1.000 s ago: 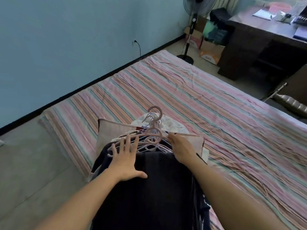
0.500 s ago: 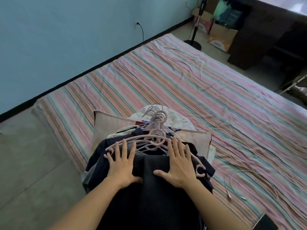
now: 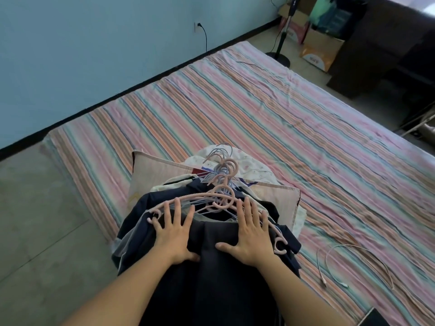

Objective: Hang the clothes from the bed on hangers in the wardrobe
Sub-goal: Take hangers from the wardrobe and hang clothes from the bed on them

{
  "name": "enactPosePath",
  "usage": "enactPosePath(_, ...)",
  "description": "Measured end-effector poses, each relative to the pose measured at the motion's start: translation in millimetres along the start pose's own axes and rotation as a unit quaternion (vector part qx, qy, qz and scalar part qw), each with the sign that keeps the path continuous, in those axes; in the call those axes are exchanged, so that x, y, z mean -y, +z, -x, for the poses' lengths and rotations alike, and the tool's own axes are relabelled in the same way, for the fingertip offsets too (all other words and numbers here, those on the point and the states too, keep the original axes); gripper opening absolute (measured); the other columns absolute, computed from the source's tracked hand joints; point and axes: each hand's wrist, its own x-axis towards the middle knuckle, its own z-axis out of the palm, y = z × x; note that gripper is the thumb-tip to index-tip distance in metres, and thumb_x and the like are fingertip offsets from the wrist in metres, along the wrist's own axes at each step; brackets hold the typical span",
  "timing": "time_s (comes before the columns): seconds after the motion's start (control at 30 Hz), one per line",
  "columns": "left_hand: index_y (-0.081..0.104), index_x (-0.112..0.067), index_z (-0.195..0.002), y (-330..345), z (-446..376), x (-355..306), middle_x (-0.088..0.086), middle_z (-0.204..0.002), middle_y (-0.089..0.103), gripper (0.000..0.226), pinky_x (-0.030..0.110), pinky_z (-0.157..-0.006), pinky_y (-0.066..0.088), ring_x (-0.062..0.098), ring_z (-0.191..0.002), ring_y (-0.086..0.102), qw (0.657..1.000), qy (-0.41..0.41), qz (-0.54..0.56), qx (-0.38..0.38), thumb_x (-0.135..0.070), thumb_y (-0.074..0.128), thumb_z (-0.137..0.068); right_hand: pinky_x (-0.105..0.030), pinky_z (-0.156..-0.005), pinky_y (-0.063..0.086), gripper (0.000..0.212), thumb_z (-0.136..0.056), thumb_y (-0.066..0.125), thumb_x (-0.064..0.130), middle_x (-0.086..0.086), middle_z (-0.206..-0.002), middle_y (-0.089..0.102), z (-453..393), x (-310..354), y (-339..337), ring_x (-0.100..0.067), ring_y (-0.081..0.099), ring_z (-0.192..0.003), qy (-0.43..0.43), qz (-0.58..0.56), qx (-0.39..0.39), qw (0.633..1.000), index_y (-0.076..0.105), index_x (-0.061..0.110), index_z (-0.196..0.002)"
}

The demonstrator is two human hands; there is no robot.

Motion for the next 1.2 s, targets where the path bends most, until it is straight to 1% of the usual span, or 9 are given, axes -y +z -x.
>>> enactPosePath(0.2,-0.029,-0.035,-0.148,-36,18,8,0.009,-0.151,-0.043,0.137,0.070,-0.112,0.000,0.039,-0.139,-0.036,0.997,0.027,0.042,0.052,-0.059,0.078,-0.067,-0.055,-0.117,-0.020,0.130,-0.072,0.049,0.087,-0.005,-0.159,-0.035,2,10,-25,-0.026,-0.036,-0.144,0.021,0.034,0.060,0.997,-0.029,0.021,-0.152)
enactPosePath(0.4,-0.010,-0.031,-0.155,-69,69,25,0.005,-0.164,-0.009,0.120,0.060,-0.117,0.001,0.030,-0.150,-0.012,0.996,0.044,0.064,-0.042,-0.062,0.071,-0.072,-0.056,-0.120,-0.011,0.118,-0.079,0.056,0.074,-0.005,-0.166,-0.013,38,51,-73,-0.031,-0.017,-0.152,0.005,0.000,0.038,0.999,-0.015,0.021,-0.158)
enactPosePath(0.47,-0.007,-0.030,-0.156,-77,92,30,0.004,-0.165,0.000,0.118,0.058,-0.118,0.005,0.029,-0.151,-0.004,0.994,0.042,0.076,-0.067,-0.062,0.070,-0.073,-0.050,-0.123,0.007,0.115,-0.079,0.063,0.065,-0.002,-0.168,0.002,55,71,-93,-0.028,0.000,-0.154,-0.028,-0.049,0.016,0.998,-0.010,0.025,-0.158)
enactPosePath(0.57,-0.003,-0.029,-0.156,-85,133,40,0.002,-0.164,0.012,0.118,0.052,-0.119,0.017,0.026,-0.150,0.010,0.988,0.031,0.117,-0.094,-0.065,0.069,-0.070,-0.037,-0.116,0.032,0.102,-0.080,0.067,0.056,0.004,-0.162,0.026,88,105,-124,-0.019,0.026,-0.148,-0.079,-0.099,-0.013,0.992,0.008,0.028,-0.159)
enactPosePath(0.83,0.027,-0.029,-0.148,-108,273,88,-0.004,-0.142,0.049,0.095,0.037,-0.094,0.047,0.020,-0.126,0.050,0.972,0.042,0.155,-0.169,-0.060,0.072,-0.070,-0.037,-0.111,0.038,0.080,-0.080,0.061,0.061,0.005,-0.149,0.048,184,202,-179,-0.018,0.043,-0.137,-0.160,-0.004,-0.057,0.985,0.036,0.028,-0.149)
enactPosePath(0.97,0.032,-0.030,-0.144,-116,349,119,-0.004,-0.139,0.053,0.090,0.041,-0.093,0.049,0.021,-0.120,0.056,0.970,0.026,0.151,-0.188,-0.063,0.071,-0.069,-0.039,-0.100,0.044,0.074,-0.079,0.059,0.061,0.005,-0.140,0.054,233,257,-199,-0.020,0.050,-0.127,-0.199,0.036,-0.076,0.976,0.043,0.026,-0.143)
enactPosePath(1.07,0.028,-0.027,-0.149,-108,413,142,-0.003,-0.148,0.046,0.097,0.040,-0.103,0.043,0.020,-0.131,0.047,0.968,-0.005,0.140,-0.209,-0.064,0.070,-0.071,-0.040,-0.092,0.049,0.060,-0.077,0.057,0.063,0.006,-0.123,0.062,270,295,-208,-0.020,0.057,-0.115,-0.229,0.068,-0.082,0.968,0.055,0.027,-0.125)
enactPosePath(1.13,0.028,-0.025,-0.150,-97,458,156,-0.003,-0.149,0.044,0.095,0.037,-0.104,0.042,0.020,-0.134,0.044,0.966,-0.027,0.130,-0.219,-0.064,0.069,-0.073,-0.039,-0.092,0.048,0.059,-0.080,0.058,0.063,0.006,-0.121,0.063,296,320,-211,-0.020,0.058,-0.113,-0.250,0.083,-0.074,0.962,0.058,0.024,-0.124)
enactPosePath(1.2,0.018,-0.027,-0.154,-84,500,169,-0.004,-0.152,0.039,0.101,0.037,-0.103,0.041,0.018,-0.135,0.042,0.964,-0.047,0.138,-0.221,-0.064,0.069,-0.074,-0.035,-0.090,0.046,0.060,-0.083,0.059,0.062,0.006,-0.120,0.063,323,346,-211,-0.019,0.058,-0.112,-0.277,0.091,-0.071,0.954,0.058,0.024,-0.129)
